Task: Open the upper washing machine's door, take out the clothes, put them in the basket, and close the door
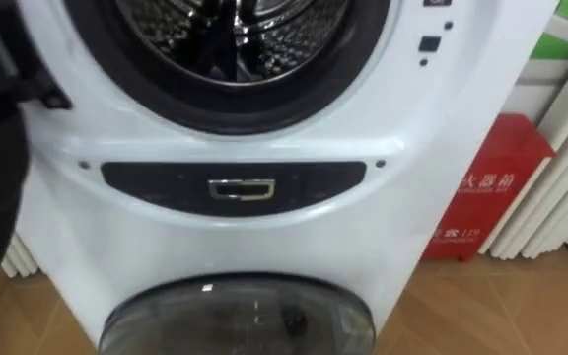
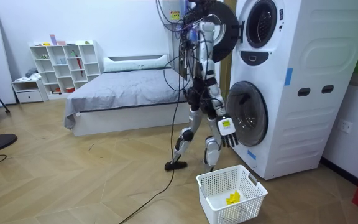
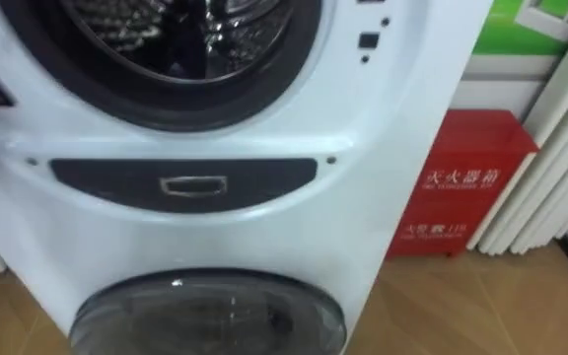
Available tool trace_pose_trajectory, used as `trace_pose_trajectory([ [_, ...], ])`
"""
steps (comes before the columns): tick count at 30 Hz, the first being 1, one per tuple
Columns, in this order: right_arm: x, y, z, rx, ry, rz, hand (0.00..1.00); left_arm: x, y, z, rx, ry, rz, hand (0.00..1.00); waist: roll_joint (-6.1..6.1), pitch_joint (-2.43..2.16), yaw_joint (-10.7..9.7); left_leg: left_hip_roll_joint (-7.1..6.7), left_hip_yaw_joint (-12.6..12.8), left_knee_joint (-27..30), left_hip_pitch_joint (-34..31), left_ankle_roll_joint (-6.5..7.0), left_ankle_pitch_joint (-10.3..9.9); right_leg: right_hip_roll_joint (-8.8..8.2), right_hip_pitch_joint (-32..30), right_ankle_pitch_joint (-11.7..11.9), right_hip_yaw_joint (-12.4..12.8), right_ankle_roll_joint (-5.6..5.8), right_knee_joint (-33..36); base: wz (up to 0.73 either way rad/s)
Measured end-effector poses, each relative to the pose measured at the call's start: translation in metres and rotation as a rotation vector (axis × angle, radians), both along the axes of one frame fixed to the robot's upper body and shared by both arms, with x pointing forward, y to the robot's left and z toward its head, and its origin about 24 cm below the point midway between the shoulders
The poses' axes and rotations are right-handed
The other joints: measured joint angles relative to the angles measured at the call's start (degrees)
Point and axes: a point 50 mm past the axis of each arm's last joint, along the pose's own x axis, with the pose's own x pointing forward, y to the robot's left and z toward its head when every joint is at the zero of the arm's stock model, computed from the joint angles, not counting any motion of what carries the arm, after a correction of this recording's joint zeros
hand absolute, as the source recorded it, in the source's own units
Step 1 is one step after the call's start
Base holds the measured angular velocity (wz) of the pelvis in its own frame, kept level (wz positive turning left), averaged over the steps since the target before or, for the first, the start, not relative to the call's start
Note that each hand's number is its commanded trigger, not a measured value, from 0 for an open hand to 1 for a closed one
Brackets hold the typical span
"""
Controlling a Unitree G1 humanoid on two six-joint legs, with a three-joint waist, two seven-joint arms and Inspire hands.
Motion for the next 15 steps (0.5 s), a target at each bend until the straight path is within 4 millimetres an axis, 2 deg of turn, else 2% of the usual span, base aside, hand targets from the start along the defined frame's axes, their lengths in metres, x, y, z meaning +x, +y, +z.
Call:
trace_pose_trajectory([
  [1, -0.001, 0.0, 0.0, 0.001, 0.002, 0.001, 0.0, -0.011, 0.001, -0.004, 0.001, 0.031, 0.008, 0.0, -0.31, -0.18, 0.22, -1.21, 0.34, -0.25, -0.55, 1.13, 0.63, -0.6, 0.08, 2.08, 0.82, 0.47, -1.85, -0.33],
  [2, -0.002, 0.0, 0.0, 0.002, 0.002, 0.001, 0.0, -0.016, 0.002, -0.005, 0.001, 0.045, 0.012, 0.0, -0.35, -0.21, 0.33, -1.84, 0.44, -0.26, -0.87, 1.74, 0.96, -0.91, 0.11, 3.2, 0.95, 0.66, -2.83, -0.17],
  [4, -0.007, 0.0, -0.001, 0.006, 0.011, -0.02, 0.0, -0.032, 0.005, -0.01, 0.007, 0.1, 0.027, 0.0, -1.44, -0.31, 0.23, -4.38, 0.82, -0.22, -2.05, 3.94, 2.35, -2.6, 0.16, 6.91, 2.21, 1.49, -5.43, -0.05],
  [5, -0.01, 0.0, -0.001, 0.009, 0.015, -0.033, 0.0, -0.036, 0.006, -0.011, 0.007, 0.116, 0.031, 0.0, -1.51, -0.23, 0.21, -4.94, 0.86, 0.03, -2.24, 4.23, 2.54, -3.05, 0.28, 7.79, 2.39, 1.71, -5.95, 0.04],
  [6, -0.014, 0.0, -0.002, 0.017, 0.019, -0.056, 0.0, -0.045, 0.008, -0.013, 0.005, 0.138, 0.051, 0.0, -1.51, -0.07, -0.48, -5.95, 0.92, 0.32, -2.86, 5.06, 3.01, -3.91, 0.4, 9.3, 3.38, 2.76, -6.89, 0.08],
  [7, -0.017, 0.0, -0.002, 0.018, 0.027, -0.067, 0.0, -0.053, 0.009, -0.015, 0.006, 0.158, 0.064, 0.0, -1.38, 0.08, -1.18, -6.46, 1.27, 0.32, -3.34, 5.83, 3.5, -4.81, 0.39, 10.21, 4.99, 4.46, -6.55, 0.16],
  [8, -0.021, -0.001, -0.002, 0.018, 0.036, -0.085, 0.0, -0.057, 0.009, -0.016, 0.003, 0.17, 0.072, 0.0, -1.39, 0.22, -1.27, -6.21, 1.67, 0.32, -3.44, 6.33, 3.49, -5.36, 0.38, 9.01, 5.8, 5.11, -4.67, 0.41],
  [9, -0.032, -0.002, -0.003, 0.022, 0.058, -0.123, 0.0, -0.058, 0.01, -0.016, -0.002, 0.172, 0.093, 0.0, -1.02, 0.09, -2.11, -5.3, 3.2, 0.17, -3.56, 5.76, 4.24, -6.2, 1.07, 4.34, 6.25, 5.59, 0.72, 0.6],
  [10, -0.039, -0.002, -0.003, 0.022, 0.079, -0.137, 0.0, -0.055, 0.011, -0.015, -0.002, 0.157, 0.106, 0.0, -1.03, 0.12, -2.24, -4.55, 5.72, -0.57, -3.54, 5.0, 5.13, -6.92, 2.27, -0.45, 6.56, 5.3, 5.73, 0.6],
  [11, -0.041, -0.002, -0.003, 0.021, 0.085, -0.139, 0.0, -0.054, 0.012, -0.015, -0.003, 0.15, 0.111, 0.0, -1.09, 0.09, -2.11, -4.29, 6.96, -1.18, -3.4, 4.65, 5.58, -7.47, 2.93, -2.38, 6.93, 5.5, 7.68, 0.4],
  [12, -0.044, -0.003, -0.003, 0.019, 0.09, -0.145, 0.0, -0.054, 0.013, -0.014, -0.005, 0.142, 0.124, 0.0, -1.37, 0.12, -2.02, -4.43, 8.88, -2.58, -2.84, 4.06, 6.56, -7.98, 4.85, -5.28, 7.06, 6.08, 9.28, 0.08],
  [13, -0.043, -0.002, -0.003, 0.022, 0.087, -0.147, 0.0, -0.054, 0.015, -0.014, -0.01, 0.136, 0.154, 0.0, -2.35, -0.04, -1.61, -4.97, 10.04, -3.06, -2.51, 3.52, 7.19, -8.31, 6.11, -6.49, 7.03, 6.76, 7.6, -0.08],
  [14, -0.043, -0.002, -0.003, 0.023, 0.088, -0.143, 0.0, -0.055, 0.016, -0.014, -0.011, 0.136, 0.166, 0.0, -2.45, -0.04, -1.08, -5.25, 10.14, -3.12, -2.37, 3.15, 7.4, -8.14, 6.6, -6.61, 6.91, 6.82, 5.83, -0.4],
  [15, -0.042, -0.001, -0.003, 0.021, 0.091, -0.128, 0.0, -0.055, 0.017, -0.014, -0.014, 0.135, 0.183, 0.0, -2.29, -0.01, -0.01, -5.54, 10.2, -3.3, -2.32, 2.79, 7.34, -7.22, 7.53, -6.23, 7.51, 6.21, 2.01, -0.47],
])
